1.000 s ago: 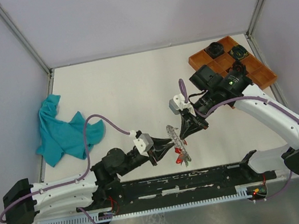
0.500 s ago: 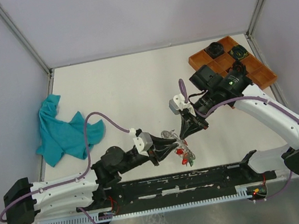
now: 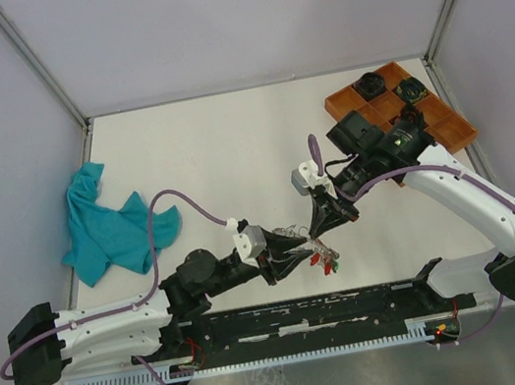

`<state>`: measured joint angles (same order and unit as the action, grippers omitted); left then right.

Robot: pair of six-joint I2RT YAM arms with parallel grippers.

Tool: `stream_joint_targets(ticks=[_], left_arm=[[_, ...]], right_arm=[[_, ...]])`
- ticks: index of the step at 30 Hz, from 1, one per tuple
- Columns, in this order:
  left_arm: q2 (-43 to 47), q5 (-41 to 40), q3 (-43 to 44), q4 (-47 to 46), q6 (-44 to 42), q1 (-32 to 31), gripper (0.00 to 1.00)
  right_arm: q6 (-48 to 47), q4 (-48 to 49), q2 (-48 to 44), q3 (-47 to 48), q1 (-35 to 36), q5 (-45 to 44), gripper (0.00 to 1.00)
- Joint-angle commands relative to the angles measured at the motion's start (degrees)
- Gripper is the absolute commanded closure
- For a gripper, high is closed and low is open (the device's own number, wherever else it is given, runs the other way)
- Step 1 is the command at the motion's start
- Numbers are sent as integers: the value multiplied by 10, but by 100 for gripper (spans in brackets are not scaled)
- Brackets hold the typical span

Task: Remove the keys from the keyring
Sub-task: Remove the key from the keyring.

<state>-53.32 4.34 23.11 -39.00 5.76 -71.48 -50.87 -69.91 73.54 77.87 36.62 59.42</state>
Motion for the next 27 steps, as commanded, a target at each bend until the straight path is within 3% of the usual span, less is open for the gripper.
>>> stream_joint_targets(ticks=[1,15,19,27], left_arm=[[19,-63,18,-4,25,-2,58],[169,-104,-25,74,-40,-1,54],[141,-97,8,94,-88,-1,66],[55,-74,55,121,-207,-1,75]], right_arm=[[1,21,-10,1,2,32,99],[0,20,-13,1,2,35,99],[0,20,-12,2,2,34,99],[-1,19,-12,2,1,36,99]])
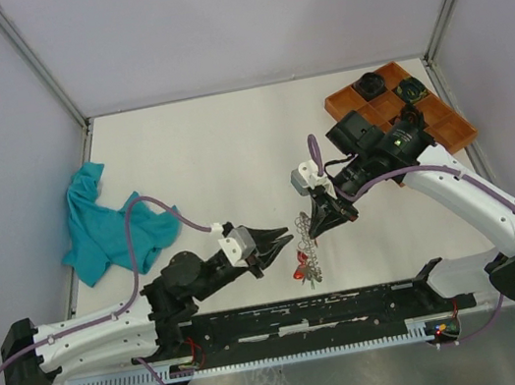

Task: Remove the keys from the keyring
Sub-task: Remove the key from the keyring.

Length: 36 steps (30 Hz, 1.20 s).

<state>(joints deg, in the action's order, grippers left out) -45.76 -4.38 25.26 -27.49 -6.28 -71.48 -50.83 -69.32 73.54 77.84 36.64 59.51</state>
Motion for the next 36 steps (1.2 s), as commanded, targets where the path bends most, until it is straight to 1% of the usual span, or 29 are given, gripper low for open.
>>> stream_joint_targets(ticks=[1,6,10,12,18,21,23,31,33,36], left_arm=[[-26,24,35,3,-94,-1,75],[-37,71,35,-13,-74,-1,71],[-35,70,33,-29,-43,-1,68],[-31,65,28,-41,-28,-2,65],[-30,66,20,-64,4,-2,62],[-35,68,17,-70,12,-1,51],[-35,68,12,-75,16,-1,48],[-42,56,12,-85,28,-3,45],[-47,49,14,-86,29,-4,42],[-46,42,14,-86,25,-6,42]], right_arm=[[-2,13,-12,1,1,35,99],[-3,13,-10,1,1,35,99],[-2,14,-9,1,1,34,99],[-2,14,-8,1,1,34,99],[-1,15,-8,1,1,33,99],[-1,15,-8,1,1,32,99],[1,17,-9,1,1,30,99],[18,31,-9,-2,2,22,99],[20,34,-9,-3,1,20,99],[23,36,-9,-4,1,19,99]])
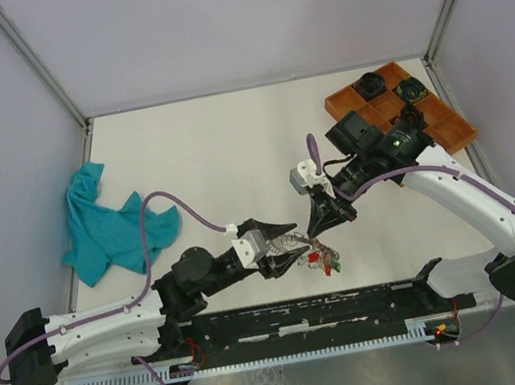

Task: Remove the keys from the keyring
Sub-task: Remove the key from the keyring.

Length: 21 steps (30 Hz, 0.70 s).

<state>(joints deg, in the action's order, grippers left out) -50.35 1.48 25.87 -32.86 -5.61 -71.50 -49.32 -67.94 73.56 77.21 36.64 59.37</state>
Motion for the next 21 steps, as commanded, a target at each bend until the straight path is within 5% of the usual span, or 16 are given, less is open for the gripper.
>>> stream_joint_targets(ticks=[1,12,21], left_arm=[[1,-17,8,-32,18,-6,43],[3,-44,13,-11,0,-6,62],[3,-62,46,36,-8,4,55]], right_arm=[[9,24,-9,2,1,19,99],[25,40,-13,-2,1,7,99],[20,41,-10,2,-4,-11,99]])
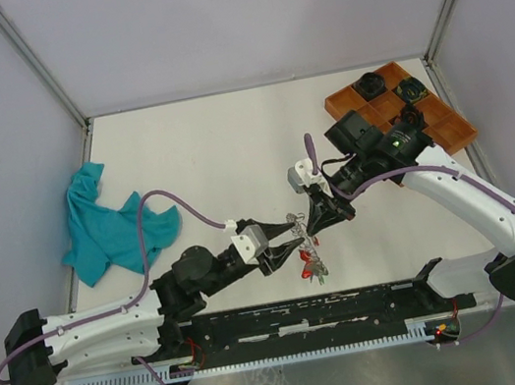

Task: Remove the keys from the keyring
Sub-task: Remove the key from the keyring.

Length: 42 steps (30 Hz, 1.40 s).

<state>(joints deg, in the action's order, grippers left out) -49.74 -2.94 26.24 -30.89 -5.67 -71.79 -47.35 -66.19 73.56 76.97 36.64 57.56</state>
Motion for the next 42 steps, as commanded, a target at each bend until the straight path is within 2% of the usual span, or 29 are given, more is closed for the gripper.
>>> stream_joint_targets(ticks=[1,3,8,12,18,29,42], left_arm=[[-9,-16,51,25,-4,14,53],[-20,25,64,32,14,54,53],[-48,288,73,-38,98,222,53],[-76,354,79,-85,50,231,58],[-110,366,84,-111,-18,231,66],[-169,394,104,-91,-77,227,69],[-187,330,121,-19,-118,207,73]], right_arm=[[-4,20,-8,6,-7,4,99],[-18,11,-2,12,-15,-9,99],[-76,-2,11,19,-39,-50,99],[-128,-17,15,36,-48,-60,99],[-151,3,18,45,-50,-81,99],[-150,-10,56,65,-51,-85,99],[-145,-13,60,68,-50,-75,99]])
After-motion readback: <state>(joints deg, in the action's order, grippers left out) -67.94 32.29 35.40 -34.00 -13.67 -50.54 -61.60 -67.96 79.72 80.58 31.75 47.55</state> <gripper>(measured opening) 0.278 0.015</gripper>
